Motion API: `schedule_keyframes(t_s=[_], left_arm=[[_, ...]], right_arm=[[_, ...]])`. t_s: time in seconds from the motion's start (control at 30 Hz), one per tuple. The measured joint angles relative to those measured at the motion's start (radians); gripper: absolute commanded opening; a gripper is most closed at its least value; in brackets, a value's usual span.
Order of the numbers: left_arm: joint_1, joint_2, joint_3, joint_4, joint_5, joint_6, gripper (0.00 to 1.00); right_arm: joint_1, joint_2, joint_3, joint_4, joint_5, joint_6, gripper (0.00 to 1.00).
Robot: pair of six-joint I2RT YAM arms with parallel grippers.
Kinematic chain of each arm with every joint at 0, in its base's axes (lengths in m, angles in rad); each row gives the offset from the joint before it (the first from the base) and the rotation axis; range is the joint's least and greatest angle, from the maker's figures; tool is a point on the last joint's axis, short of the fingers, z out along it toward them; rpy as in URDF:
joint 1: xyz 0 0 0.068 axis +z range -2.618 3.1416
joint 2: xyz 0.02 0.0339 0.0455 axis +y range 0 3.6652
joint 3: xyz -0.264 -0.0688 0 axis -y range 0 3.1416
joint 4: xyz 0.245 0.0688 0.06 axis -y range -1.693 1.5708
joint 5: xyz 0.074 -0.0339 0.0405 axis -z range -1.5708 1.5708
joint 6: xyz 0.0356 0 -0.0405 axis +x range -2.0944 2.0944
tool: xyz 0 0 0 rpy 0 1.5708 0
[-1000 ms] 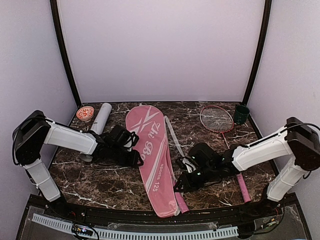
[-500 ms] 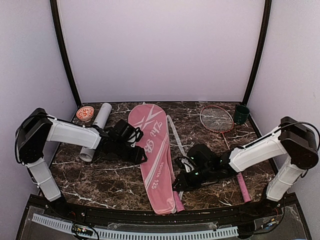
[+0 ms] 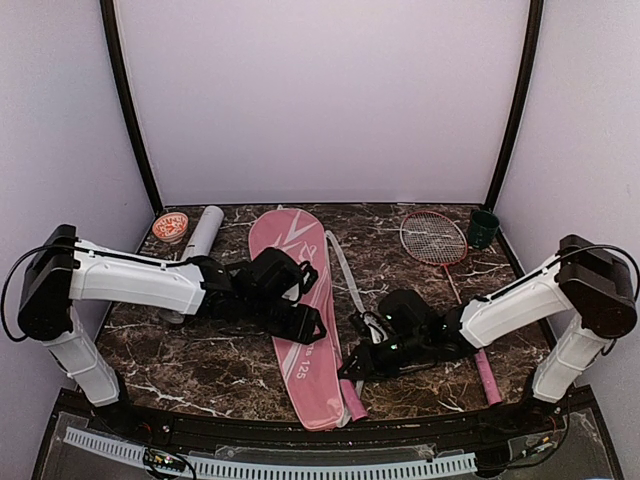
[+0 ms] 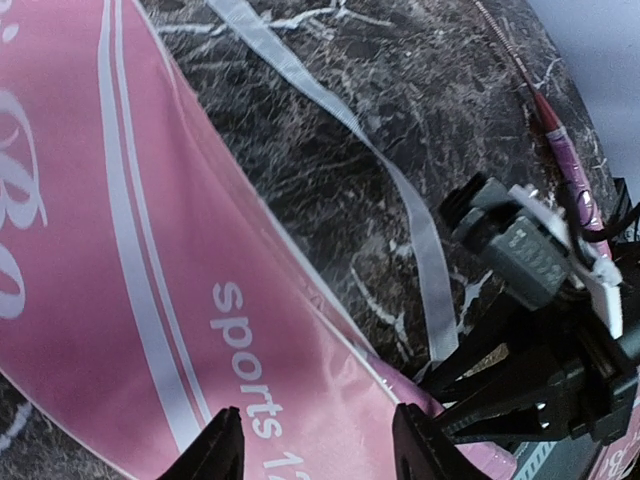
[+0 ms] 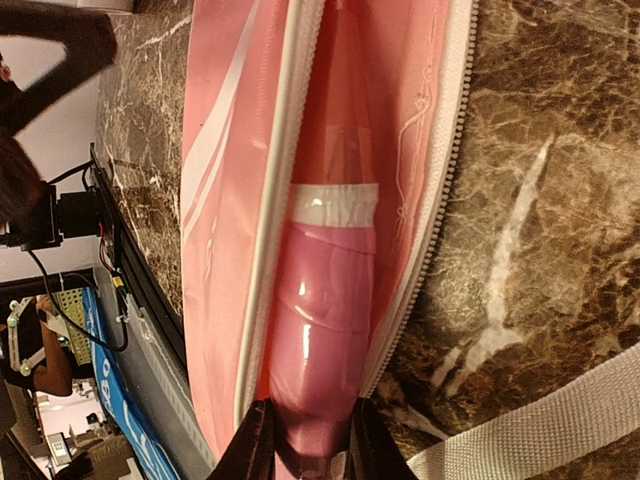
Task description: Pack up the badminton gear
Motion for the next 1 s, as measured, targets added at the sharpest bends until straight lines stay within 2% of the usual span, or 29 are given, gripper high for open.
schedule_keyframes(t_s=[0.3,0.63,0.8,1.0], left_arm=[[-0.101,0.019,0.005,-0.068,-0.063,-0.148,0.54],[-0.126,0.150,0.071,-0.069,-0.084,-0.213,0.47],[-0.125,0.192,0.107,-0.065,-0.086,-0.214,0.34],[-0.124,0.201,0.111,-0.062,-0.082,-0.208,0.01]], right_arm=[[0.000,0.021,-0.011,0.053,-0.008,0.021,0.00],[0.005,0.023,-0.031,0.087,-0.007,0.032,0.00],[0.006,0.023,-0.036,0.098,-0.008,0.035,0.00],[0.008,0.035,-0.036,0.111,-0.008,0.037,0.00]])
